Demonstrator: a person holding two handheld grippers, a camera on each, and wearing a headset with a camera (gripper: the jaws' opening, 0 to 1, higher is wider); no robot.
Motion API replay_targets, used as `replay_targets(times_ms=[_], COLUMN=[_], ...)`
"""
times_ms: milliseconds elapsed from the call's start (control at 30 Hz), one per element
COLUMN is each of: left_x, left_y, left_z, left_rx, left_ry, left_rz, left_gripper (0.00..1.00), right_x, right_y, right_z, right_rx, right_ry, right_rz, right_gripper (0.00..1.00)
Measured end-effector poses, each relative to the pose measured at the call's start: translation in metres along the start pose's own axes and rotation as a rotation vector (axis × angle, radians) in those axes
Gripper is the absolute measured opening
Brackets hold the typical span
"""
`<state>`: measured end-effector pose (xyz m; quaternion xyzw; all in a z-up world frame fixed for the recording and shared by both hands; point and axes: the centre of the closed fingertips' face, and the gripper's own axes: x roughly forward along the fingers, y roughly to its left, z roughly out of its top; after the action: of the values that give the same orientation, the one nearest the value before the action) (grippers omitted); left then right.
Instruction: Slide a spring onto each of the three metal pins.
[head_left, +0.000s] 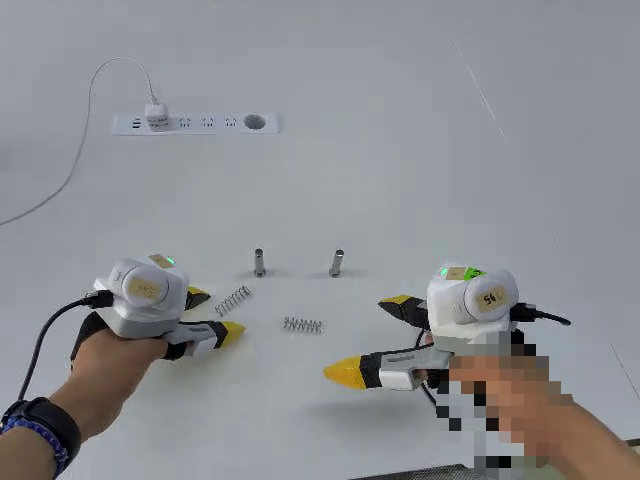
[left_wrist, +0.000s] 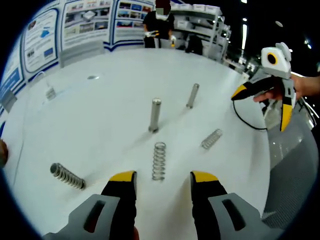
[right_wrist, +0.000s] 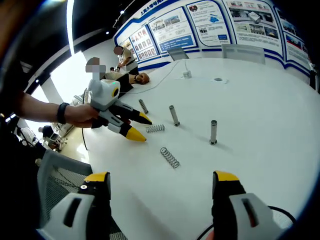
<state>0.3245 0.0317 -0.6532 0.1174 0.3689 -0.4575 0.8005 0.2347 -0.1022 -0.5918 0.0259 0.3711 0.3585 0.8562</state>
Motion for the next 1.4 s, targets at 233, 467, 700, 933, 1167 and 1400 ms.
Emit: replay_targets(times_ms=[233,467,700,933,1167,1400], left_x=[0.001,0.003,0.008,0.007,0.0,-0.012], left_y=[0.002,0.003,0.007,0.014,0.008,-0.003], left_z=[-0.001,0.0,0.006,0.008,0.001,-0.009], left_rx=[0.042,0.065,0.071,0.071,0.05,0.041], left_ry=[0.014,0.017,0.02,0.024,0.037,0.03], left_rz=[0.028,0.054,0.082,0.102,0.087,0.08], left_gripper=[0.33,0.23,0.14,0.11,0.1,0.1], right_x=[0.003,0.003,0.003,0.004,0.006,0.009], right_y=[0.003,0.002,0.003,0.007,0.008,0.012], right_z=[0.001,0.003,0.003,-0.001,0.002,0.004], right_rx=[0.0,0.002,0.005,0.004,0.016,0.034], right_ry=[-0.001,-0.002,0.0,0.009,0.004,-0.008], right_rz=[0.008,0.009,0.01,0.018,0.023,0.036], right_gripper=[0.85,0.85,0.85,0.85,0.84,0.83])
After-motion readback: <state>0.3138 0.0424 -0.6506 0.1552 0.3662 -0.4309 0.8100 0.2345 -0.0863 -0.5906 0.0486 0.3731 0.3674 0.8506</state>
